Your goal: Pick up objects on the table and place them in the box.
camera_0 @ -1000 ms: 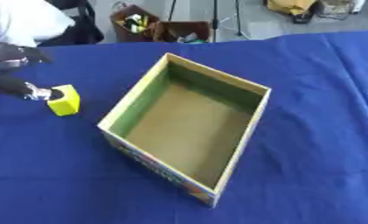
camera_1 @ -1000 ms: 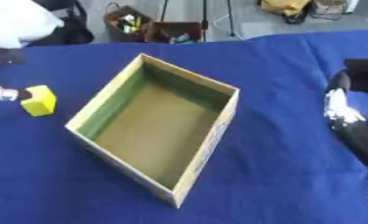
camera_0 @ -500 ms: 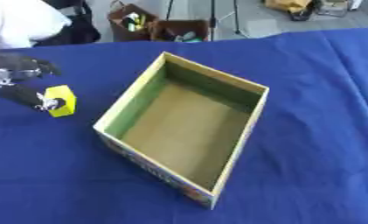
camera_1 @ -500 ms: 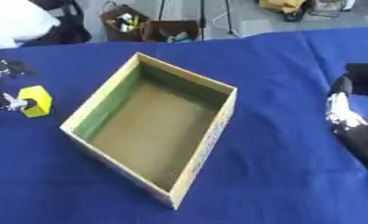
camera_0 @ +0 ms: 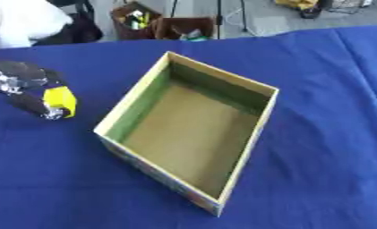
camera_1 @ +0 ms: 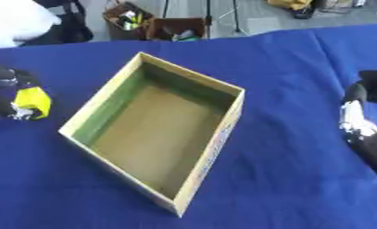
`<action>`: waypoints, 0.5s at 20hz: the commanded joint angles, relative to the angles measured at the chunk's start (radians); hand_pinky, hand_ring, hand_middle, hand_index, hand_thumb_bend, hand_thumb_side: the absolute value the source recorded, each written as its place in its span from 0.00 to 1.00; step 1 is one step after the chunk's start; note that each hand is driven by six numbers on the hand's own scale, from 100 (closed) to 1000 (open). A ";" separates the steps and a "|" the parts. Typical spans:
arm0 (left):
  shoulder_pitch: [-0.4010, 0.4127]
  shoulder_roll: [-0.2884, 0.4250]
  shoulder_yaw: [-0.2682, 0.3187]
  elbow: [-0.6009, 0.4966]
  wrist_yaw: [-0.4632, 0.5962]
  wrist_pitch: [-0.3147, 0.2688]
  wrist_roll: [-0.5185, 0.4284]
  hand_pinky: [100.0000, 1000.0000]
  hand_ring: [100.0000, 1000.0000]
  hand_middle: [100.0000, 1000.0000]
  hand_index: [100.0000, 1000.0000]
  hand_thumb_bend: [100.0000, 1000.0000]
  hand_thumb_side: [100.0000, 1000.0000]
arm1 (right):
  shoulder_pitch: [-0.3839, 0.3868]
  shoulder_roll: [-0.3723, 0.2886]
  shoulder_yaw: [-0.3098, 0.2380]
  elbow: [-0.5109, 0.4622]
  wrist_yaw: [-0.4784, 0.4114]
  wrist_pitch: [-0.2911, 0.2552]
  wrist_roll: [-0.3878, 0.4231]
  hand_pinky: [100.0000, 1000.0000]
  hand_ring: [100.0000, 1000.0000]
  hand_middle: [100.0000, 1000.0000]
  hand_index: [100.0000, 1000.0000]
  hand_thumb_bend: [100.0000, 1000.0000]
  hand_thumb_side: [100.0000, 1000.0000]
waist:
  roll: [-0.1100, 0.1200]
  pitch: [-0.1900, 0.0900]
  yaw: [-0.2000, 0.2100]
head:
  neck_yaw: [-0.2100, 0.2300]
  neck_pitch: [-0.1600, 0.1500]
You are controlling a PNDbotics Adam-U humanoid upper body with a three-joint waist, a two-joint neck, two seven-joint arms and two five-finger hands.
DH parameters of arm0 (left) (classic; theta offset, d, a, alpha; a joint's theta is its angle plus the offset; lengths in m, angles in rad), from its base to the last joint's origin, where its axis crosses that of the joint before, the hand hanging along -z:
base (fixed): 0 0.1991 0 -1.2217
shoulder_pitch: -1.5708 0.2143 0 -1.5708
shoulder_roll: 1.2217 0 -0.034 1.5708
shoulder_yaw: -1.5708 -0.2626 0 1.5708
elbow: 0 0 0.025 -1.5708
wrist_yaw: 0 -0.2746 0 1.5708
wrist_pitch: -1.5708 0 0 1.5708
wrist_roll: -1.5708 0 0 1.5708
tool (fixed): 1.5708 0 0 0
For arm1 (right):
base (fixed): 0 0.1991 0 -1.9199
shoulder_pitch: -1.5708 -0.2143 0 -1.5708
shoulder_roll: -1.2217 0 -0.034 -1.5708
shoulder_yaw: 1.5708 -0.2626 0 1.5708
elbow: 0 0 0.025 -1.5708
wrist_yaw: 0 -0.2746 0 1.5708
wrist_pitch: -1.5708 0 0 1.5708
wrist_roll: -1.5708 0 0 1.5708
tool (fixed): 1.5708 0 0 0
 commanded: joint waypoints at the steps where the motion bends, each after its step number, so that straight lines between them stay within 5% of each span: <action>1: -0.025 0.027 0.020 0.002 -0.006 0.007 0.000 0.75 0.84 1.00 1.00 0.56 0.77 | -0.009 -0.021 0.000 -0.015 0.006 -0.002 0.005 0.67 0.63 0.56 0.71 0.00 0.40 | 0.000 -0.018 -0.002 | 0.007 -0.016; 10: -0.024 0.027 0.026 0.019 0.033 0.015 -0.007 0.59 0.69 0.89 1.00 0.47 0.74 | -0.009 -0.020 0.001 -0.015 0.008 -0.001 0.006 0.67 0.63 0.56 0.71 0.00 0.39 | 0.000 -0.007 -0.003 | 0.008 -0.012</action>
